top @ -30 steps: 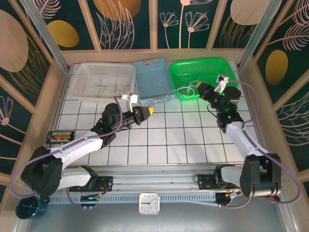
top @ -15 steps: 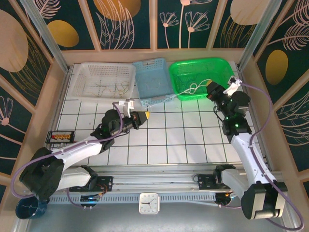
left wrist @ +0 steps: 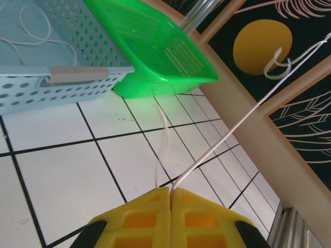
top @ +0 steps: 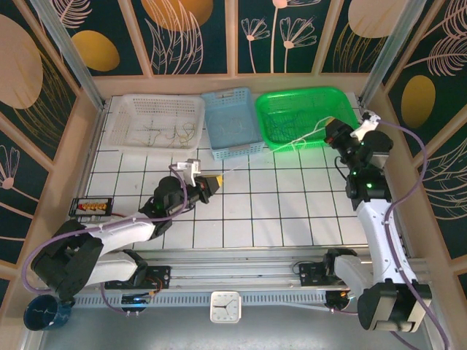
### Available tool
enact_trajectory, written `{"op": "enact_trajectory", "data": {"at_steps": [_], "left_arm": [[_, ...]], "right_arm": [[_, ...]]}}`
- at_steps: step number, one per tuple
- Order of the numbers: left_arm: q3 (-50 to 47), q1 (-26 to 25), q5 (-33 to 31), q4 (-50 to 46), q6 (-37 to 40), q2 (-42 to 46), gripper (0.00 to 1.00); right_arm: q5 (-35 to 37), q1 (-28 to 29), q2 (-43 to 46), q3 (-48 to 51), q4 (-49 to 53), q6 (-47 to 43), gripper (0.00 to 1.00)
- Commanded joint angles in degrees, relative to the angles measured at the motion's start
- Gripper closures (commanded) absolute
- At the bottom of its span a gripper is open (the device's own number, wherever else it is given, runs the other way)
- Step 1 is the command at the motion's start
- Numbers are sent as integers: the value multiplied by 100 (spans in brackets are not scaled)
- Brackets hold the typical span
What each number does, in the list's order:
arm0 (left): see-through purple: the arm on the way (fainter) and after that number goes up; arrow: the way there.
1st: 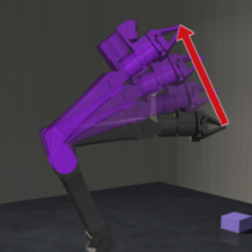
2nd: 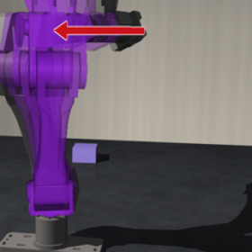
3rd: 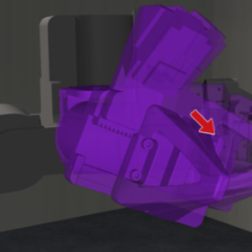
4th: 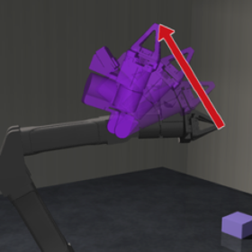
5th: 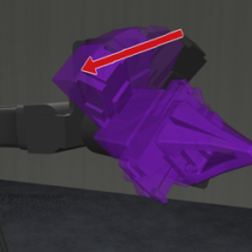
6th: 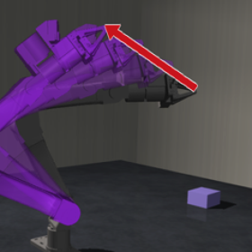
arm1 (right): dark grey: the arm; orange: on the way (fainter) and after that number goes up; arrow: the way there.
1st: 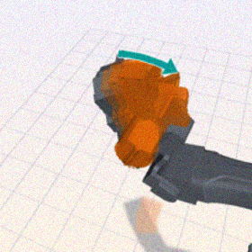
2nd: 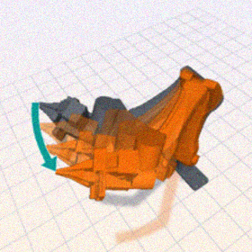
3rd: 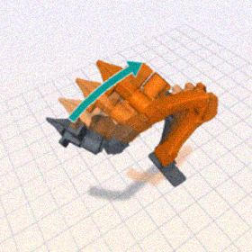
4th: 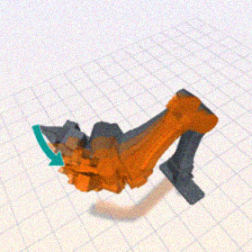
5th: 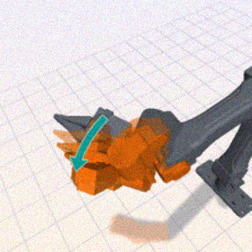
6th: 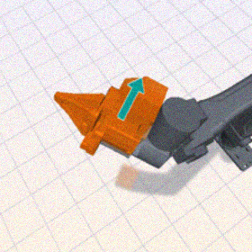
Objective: Untangle the cables
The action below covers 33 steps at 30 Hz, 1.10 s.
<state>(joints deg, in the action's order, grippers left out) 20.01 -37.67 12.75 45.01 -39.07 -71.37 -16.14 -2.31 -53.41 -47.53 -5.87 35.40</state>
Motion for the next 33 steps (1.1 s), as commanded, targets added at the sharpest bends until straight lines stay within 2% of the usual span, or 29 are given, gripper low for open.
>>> {"op": "enact_trajectory", "data": {"at_steps": [1, 6, 9, 12, 17, 22, 28, 33], "left_arm": [[-304, 94, -514, -281, 31, 9, 100], [-292, 98, -248, 10, 194, 43, 99], [-177, 97, -213, -62, 280, 112, 91], [25, 96, -135, -261, 354, 199, 81], [420, 100, 76, -456, 499, 401, 56], [710, 98, 153, -445, 470, 682, 38], [1124, 100, 306, -440, 288, 906, 27], [1726, 99, 705, -471, 199, 682, 24]], "right_arm": [[327, -407, 255, -419, -669, 121, 100], [-1027, -243, 12, -422, -1162, 167, 100], [-1407, 45, -63, -450, -1170, -187, 100], [-1629, 150, -31, -468, -1121, -429, 100], [-1906, 181, -3, -526, -1065, -458, 100], [-2181, 465, -36, -610, -1094, -467, 100], [-2410, 1035, -103, -758, -825, -875, 100], [-2429, 1328, -137, -693, -597, -1113, 100]]}}
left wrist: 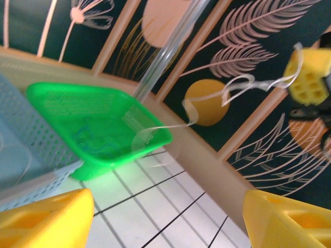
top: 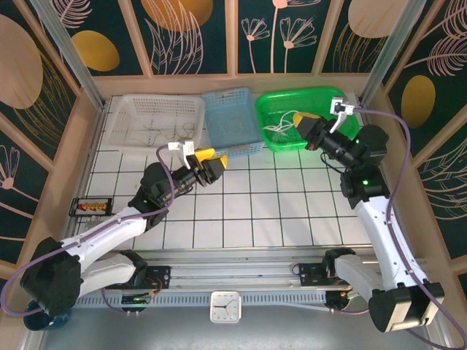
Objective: Untangle the cables
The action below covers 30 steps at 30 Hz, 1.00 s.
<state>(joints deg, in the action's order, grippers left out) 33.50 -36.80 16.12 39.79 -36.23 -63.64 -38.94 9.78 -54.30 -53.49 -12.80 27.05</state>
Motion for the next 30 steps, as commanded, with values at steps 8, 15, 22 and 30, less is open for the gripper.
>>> {"op": "enact_trajectory", "data": {"at_steps": [8, 15, 22, 30], "left_arm": [[1342, 6, 737, -371, 284, -554, 22], [1893, 3, 1038, -970, 684, -1019, 23], [2125, -30, 1085, -1477, 1015, -1272, 26], [2113, -38, 818, -1811, 1243, -1413, 35]], "right_arm": [[390, 834, -257, 157, 384, -485, 100], [923, 1483, -585, 150, 658, -652, 100], [1281, 1912, -893, 21, 867, -788, 100], [1398, 2104, -995, -64, 868, -782, 100]]}}
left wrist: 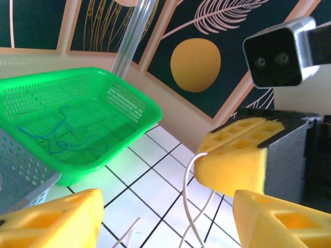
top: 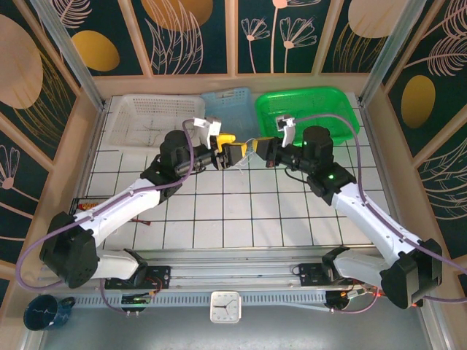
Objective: Untangle the cables
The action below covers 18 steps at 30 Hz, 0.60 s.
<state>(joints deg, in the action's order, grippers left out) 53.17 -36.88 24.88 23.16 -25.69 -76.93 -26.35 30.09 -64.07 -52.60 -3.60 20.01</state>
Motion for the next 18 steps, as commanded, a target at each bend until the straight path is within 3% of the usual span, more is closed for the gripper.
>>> {"op": "enact_trajectory", "data": {"at_steps": [1, 9, 18], "left_arm": [[150, -34, -47, -152, 205, -110, 36], [155, -31, -238, -248, 271, -295, 41], [38, -35, -1169, -318, 330, -448, 66]], "right_arm": [[147, 92, -33, -170, -47, -84, 100], [200, 289, -65, -241, -36, -85, 100], [226, 501, 29, -212, -11, -43, 100]]}}
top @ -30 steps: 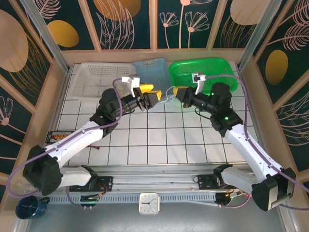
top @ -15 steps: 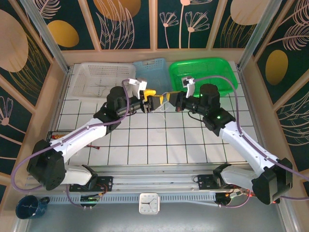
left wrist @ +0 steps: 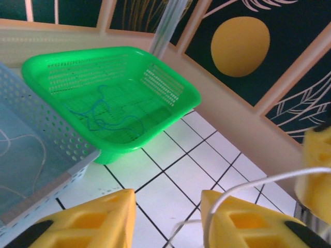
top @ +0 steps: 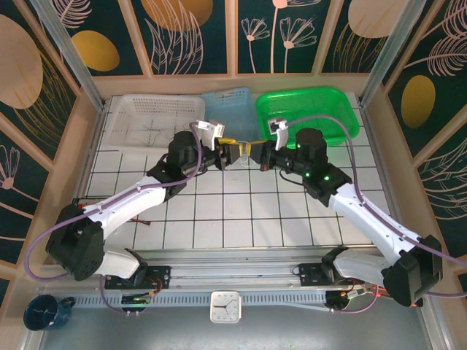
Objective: Untangle the cables
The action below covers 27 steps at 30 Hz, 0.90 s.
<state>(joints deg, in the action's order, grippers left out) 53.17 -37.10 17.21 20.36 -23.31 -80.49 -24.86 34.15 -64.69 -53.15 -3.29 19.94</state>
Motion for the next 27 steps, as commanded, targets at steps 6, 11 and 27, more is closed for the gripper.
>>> {"op": "enact_trajectory", "data": {"at_steps": [6, 11, 27], "left_arm": [[-9, -8, -590, 8, 234, -243, 73], [-103, -9, -710, 196, 326, -290, 84], [-316, -10, -180, 883, -287, 154, 100]], "right_arm": [[71, 150, 203, -32, -143, 61, 100], [42, 157, 319, 79, -195, 147, 100], [645, -237, 864, 341, 140, -95, 51]]}}
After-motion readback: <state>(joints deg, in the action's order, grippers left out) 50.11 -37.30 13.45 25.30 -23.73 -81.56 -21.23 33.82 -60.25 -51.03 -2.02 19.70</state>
